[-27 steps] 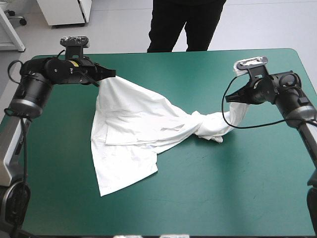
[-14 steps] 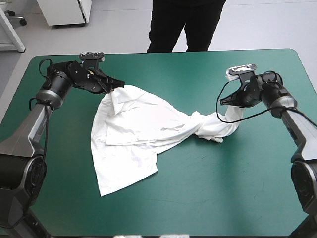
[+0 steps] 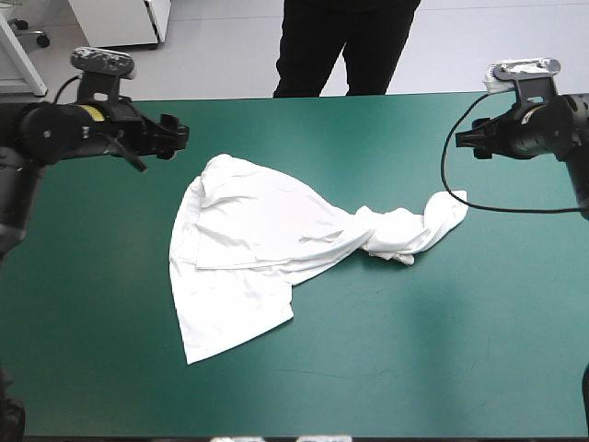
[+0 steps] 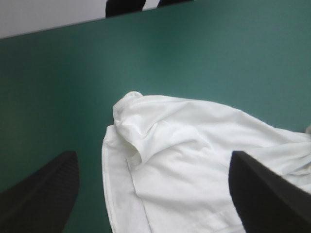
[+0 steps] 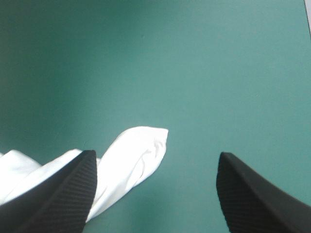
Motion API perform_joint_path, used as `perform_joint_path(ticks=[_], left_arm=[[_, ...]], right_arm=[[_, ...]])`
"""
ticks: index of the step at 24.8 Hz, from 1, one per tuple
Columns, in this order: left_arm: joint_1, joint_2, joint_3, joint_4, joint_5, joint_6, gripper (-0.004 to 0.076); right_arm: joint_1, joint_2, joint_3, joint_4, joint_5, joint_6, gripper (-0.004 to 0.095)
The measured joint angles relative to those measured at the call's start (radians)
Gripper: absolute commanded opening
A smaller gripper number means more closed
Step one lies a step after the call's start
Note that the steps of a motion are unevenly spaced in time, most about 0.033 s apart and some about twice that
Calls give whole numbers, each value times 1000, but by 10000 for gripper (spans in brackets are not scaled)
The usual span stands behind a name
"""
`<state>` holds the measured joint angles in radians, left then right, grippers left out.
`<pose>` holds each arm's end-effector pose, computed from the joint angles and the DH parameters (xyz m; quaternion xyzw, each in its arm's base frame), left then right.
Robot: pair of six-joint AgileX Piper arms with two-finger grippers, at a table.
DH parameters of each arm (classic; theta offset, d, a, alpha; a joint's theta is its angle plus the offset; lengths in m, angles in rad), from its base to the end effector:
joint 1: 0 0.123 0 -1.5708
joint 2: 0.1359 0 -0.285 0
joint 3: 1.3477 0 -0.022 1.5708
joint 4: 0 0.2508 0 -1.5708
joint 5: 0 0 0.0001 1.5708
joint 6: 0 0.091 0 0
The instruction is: Fold the cloth
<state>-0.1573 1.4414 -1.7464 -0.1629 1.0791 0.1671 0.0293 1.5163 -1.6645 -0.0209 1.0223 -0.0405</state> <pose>0.2894 -0.0591 0.4674 0.1415 0.8898 -0.0792 0.4267 0.3260 0.0079 0.4224 -0.0339 0.9235 -0.0125 0.3819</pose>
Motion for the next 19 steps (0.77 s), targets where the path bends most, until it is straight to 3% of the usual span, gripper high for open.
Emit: perform_joint_path(ticks=[5,8,19], left_arm=[[-1,-197,9,63,93,-44,608],[-1,-282,105,117,100,-74,608],[-1,-255,479,163,69,-120,608]], right_arm=[[25,-177,40,53,89,-24,658],[109,-309,132,60,103,-26,658],[148,-431,286,21,116,-26,658]])
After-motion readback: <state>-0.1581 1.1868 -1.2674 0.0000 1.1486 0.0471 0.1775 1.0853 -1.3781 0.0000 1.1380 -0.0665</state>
